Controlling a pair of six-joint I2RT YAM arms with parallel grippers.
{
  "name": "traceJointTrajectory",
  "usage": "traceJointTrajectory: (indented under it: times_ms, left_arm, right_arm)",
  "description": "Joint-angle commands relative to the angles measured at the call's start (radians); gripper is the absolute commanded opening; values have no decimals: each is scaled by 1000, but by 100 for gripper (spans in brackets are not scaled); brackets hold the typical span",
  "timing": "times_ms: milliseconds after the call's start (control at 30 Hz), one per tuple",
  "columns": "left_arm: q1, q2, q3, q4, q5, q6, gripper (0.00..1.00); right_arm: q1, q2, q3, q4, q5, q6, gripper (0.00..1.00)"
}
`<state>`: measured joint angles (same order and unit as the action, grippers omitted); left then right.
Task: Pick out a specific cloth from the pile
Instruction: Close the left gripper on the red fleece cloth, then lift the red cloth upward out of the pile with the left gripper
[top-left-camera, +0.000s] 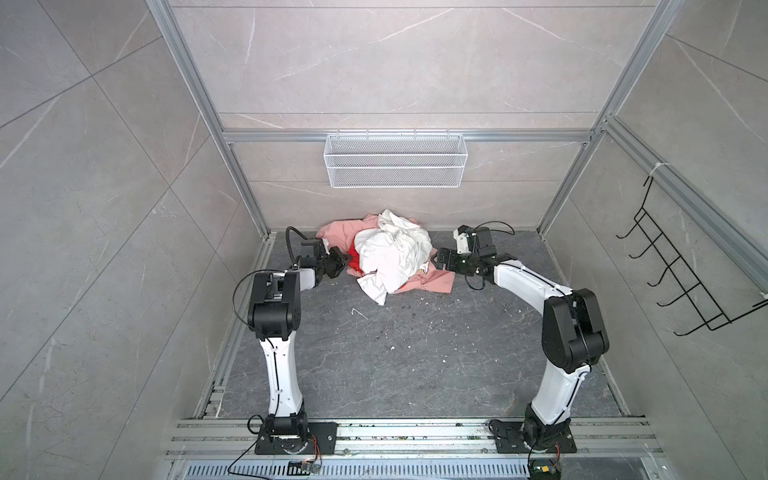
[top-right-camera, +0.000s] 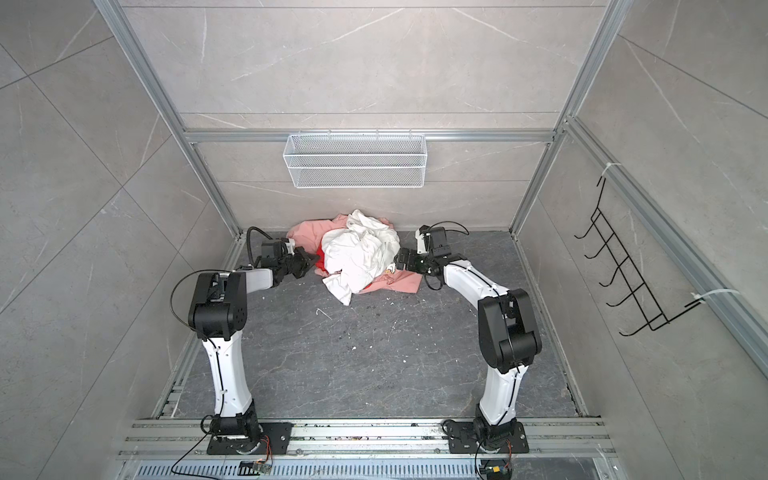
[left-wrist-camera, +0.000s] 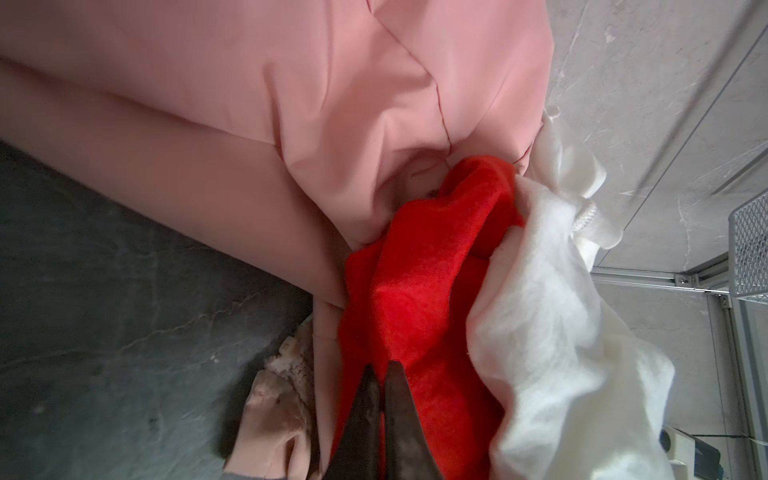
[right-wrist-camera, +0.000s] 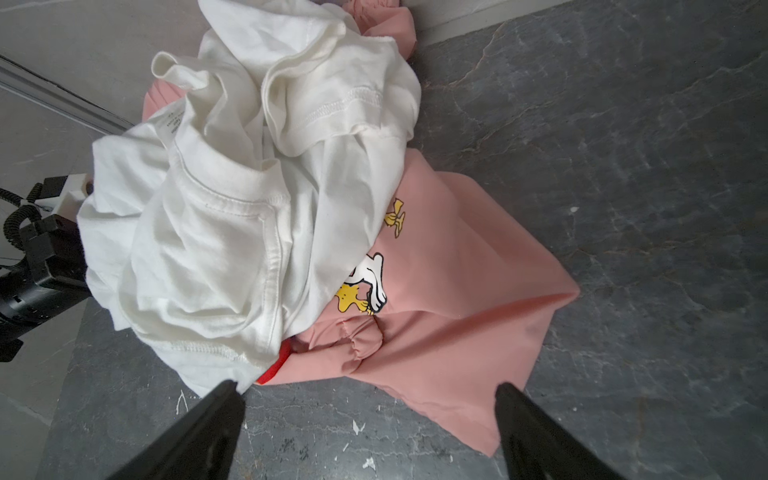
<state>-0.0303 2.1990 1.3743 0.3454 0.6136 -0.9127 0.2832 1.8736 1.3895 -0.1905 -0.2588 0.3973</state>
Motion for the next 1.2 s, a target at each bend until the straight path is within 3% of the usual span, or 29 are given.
traceJointTrajectory:
  times_ms: [0, 1167]
  left_arm:
    - [-1, -43, 29, 34, 34, -7, 0]
    - [-70, -234, 195, -68, 22, 15, 0]
  right_arm:
    - [7, -39, -2, -10, 17, 9, 96]
    - [6, -177, -89, 11, 71, 14, 97]
